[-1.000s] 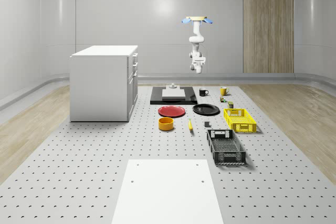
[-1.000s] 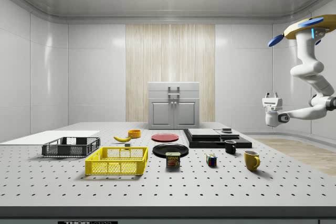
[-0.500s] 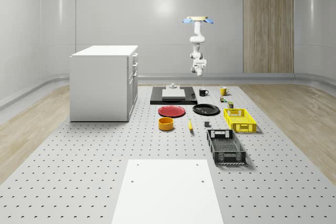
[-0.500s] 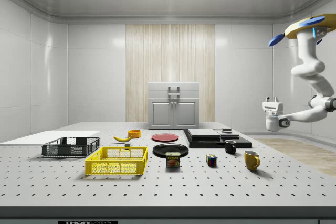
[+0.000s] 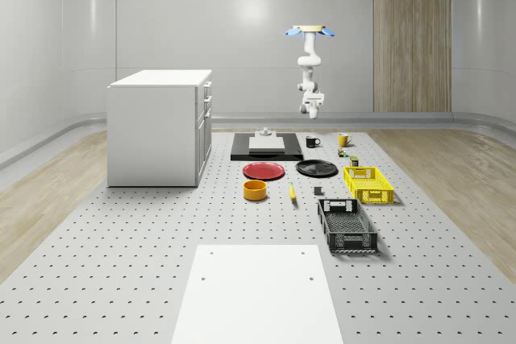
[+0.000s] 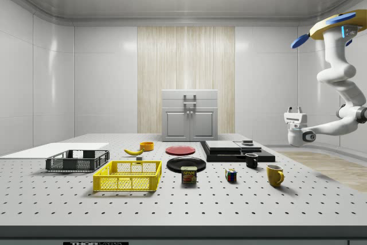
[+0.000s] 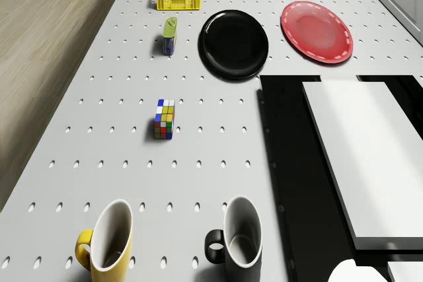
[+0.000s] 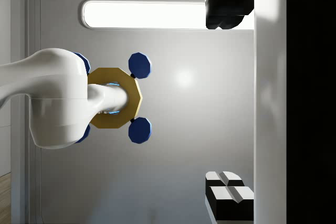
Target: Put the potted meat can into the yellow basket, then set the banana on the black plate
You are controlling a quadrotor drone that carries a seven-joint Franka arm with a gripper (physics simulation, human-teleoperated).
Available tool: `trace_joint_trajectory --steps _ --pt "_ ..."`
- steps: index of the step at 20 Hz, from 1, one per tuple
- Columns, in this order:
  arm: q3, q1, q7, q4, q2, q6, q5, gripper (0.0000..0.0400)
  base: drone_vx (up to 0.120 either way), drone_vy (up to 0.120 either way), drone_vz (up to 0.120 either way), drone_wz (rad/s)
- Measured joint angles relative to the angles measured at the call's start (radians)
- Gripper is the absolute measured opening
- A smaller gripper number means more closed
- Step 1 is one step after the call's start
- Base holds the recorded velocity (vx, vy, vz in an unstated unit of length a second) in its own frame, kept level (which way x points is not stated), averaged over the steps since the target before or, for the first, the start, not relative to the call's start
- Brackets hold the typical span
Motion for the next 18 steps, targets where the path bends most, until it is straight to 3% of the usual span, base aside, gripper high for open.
trace_joint_trajectory --steps 18 --pt "0.005 -0.003 0.000 -0.007 -0.009 0.013 -0.005 0.0400 0.120 0.120 0.000 0.000"
